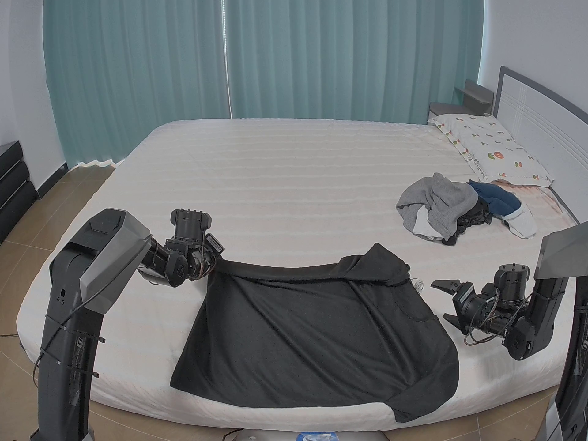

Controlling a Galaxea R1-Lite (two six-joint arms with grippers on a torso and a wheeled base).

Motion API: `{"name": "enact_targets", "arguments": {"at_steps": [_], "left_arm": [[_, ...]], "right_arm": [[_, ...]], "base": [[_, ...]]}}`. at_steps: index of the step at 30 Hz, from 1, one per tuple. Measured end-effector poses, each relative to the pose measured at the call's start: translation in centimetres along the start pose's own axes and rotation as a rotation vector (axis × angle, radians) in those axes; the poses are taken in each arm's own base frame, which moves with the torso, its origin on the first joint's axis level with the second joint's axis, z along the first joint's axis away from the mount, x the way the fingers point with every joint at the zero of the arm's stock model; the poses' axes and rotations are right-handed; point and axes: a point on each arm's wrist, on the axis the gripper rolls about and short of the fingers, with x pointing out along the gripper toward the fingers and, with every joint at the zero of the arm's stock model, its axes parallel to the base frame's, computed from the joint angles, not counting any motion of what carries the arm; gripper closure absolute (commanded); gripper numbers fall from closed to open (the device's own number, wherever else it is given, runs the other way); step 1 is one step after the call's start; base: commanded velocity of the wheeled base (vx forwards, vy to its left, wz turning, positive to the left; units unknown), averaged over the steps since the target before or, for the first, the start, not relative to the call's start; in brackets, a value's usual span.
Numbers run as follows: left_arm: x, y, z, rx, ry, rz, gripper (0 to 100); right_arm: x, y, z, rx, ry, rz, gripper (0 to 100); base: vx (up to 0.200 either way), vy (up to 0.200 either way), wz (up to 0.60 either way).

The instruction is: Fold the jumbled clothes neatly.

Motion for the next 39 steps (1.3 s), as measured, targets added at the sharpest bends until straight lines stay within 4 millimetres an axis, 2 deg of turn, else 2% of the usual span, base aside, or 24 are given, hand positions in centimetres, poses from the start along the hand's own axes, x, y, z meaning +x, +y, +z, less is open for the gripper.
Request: {"name": "enact_targets", "arguments": {"at_steps": [8,15,25,30,38,39], "left_arm": [[-0.1,1.0,-0.4,-0.021,0.031,0.022,0],[-1.2,1.5,0.3,-0.17,0.116,-0.014,0],[-2.7,2.2,2.0,-0.265,0.164,-0.046,0],[-3.2,2.4,2.1,-0.276,0.176,-0.048,0],[-3.5,2.5,2.3,-0.28,0.179,-0.048,0],[-3.6,2.4,2.3,-0.279,0.179,-0.047,0]], "right_arm": [[0.8,0.6,-0.7,-0.028,-0.01,0.013,0],[2.7,2.0,-1.5,-0.091,0.034,-0.034,0],[7.9,6.5,-0.2,-0.209,-0.002,-0.074,0],[10.8,7.4,-0.7,-0.264,0.02,-0.101,0],[13.9,7.8,-1.0,-0.312,0.036,-0.183,0],[14.1,7.8,-1.1,-0.315,0.034,-0.186,100]], "base": [[0.0,0.0,0.0],[0.0,0.0,0.0],[0.0,0.0,0.0],[0.0,0.0,0.0],[0.0,0.0,0.0],[0.0,0.0,0.0]]}}
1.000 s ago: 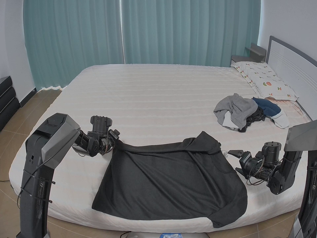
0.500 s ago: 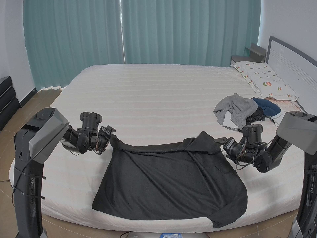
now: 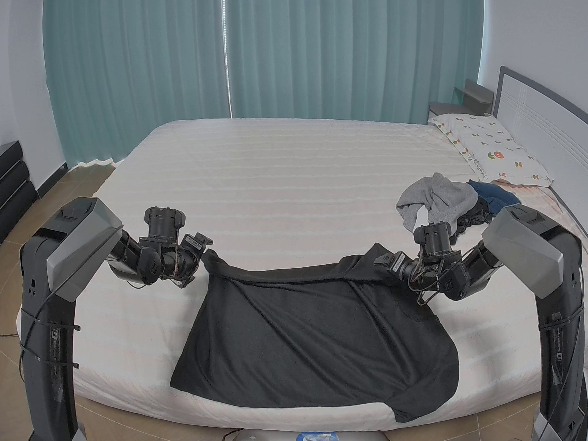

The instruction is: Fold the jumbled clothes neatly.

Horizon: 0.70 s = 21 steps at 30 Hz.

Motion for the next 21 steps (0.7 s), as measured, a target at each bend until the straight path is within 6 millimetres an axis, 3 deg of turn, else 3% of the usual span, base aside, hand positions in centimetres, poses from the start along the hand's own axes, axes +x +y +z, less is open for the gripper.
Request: {"name": "enact_targets", "arguments": {"at_steps": [12,21], "left_arm": [[-0.1,-0.1,0.1,0.0,-0.001,-0.002,0],[-0.1,-0.1,0.0,0.001,-0.001,-0.003,0]], "right_arm": [[2.9,1.3,1.1,-0.052,-0.068,-0.018,100],[3.5,4.4,4.3,-0.049,-0.194,0.079,100]], "base": [[0.0,0.0,0.0],[0.0,0.0,0.0]]}}
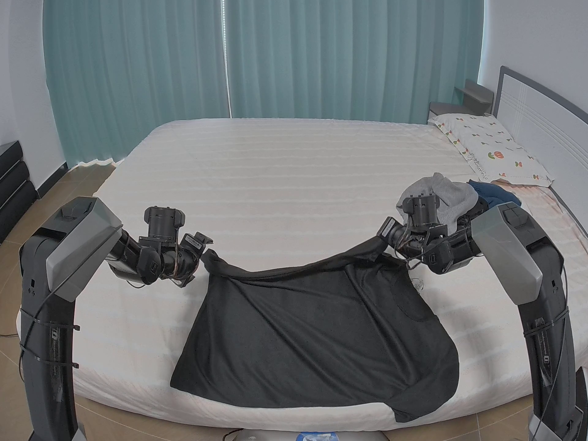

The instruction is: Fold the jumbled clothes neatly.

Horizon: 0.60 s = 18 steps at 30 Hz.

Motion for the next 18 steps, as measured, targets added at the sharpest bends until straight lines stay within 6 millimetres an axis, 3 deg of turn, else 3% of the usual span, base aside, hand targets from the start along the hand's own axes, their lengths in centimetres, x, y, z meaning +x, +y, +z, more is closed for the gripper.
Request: {"name": "enact_targets", "arguments": {"at_steps": [4,8,9,18], "left_arm": [[0.0,0.0,0.0,0.0,0.0,0.0,0],[0.0,0.0,0.0,0.0,0.0,0.001,0],[0.0,0.0,0.0,0.0,0.0,0.001,0],[0.0,0.0,0.0,0.0,-0.002,0.001,0]], "right_arm": [[0.9,1.8,2.0,0.009,-0.117,0.048,100],[2.4,1.8,2.0,0.014,-0.19,0.049,100],[2.8,1.6,1.7,0.01,-0.195,0.046,0],[4.7,-0.4,-0.5,-0.054,-0.174,0.005,0]], "base": [[0.0,0.0,0.0],[0.0,0.0,0.0],[0.0,0.0,0.0],[0.0,0.0,0.0]]}}
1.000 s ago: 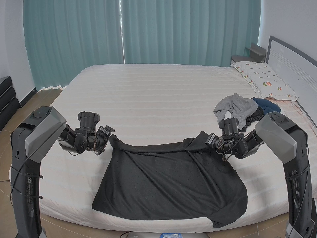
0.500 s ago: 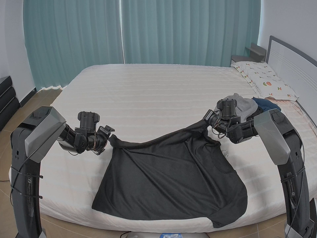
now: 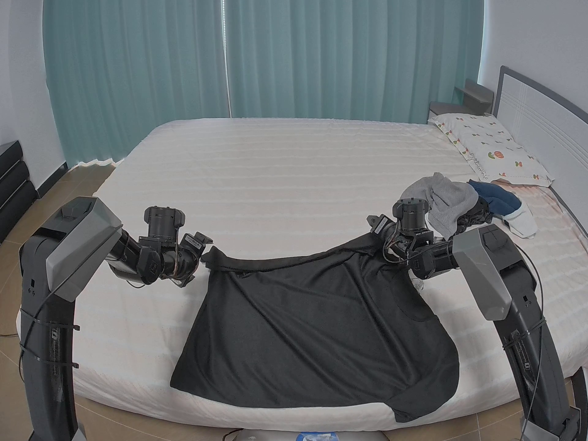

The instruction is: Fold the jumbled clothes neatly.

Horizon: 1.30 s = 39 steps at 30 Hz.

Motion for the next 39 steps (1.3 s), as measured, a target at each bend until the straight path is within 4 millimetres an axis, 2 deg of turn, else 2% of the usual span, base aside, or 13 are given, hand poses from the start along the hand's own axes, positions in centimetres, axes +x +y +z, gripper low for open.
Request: {"name": "enact_targets", "arguments": {"at_steps": [8,19,26,27,34,39], "left_arm": [[0.0,0.0,0.0,0.0,0.0,0.0,0],[0.0,0.0,0.0,0.003,0.001,0.0,0],[0.0,0.0,0.0,0.005,0.002,0.0,0],[0.0,-0.1,0.0,0.005,0.002,0.0,0],[0.0,-0.1,0.0,0.006,0.002,-0.001,0],[0.0,-0.1,0.0,0.006,0.001,-0.002,0]], "right_arm": [[-0.9,-0.2,1.6,-0.033,0.001,-0.023,0],[-4.3,-3.3,1.2,-0.173,0.172,-0.057,0],[-4.8,-4.1,0.6,-0.24,0.205,-0.067,0],[-4.8,-4.2,0.4,-0.247,0.208,-0.069,100],[-4.5,-4.8,0.0,-0.254,0.225,-0.086,100],[-3.9,-4.7,0.8,-0.244,0.177,-0.091,100]], "base": [[0.0,0.0,0.0],[0.0,0.0,0.0],[0.0,0.0,0.0],[0.0,0.0,0.0],[0.0,0.0,0.0],[0.0,0.0,0.0]]}}
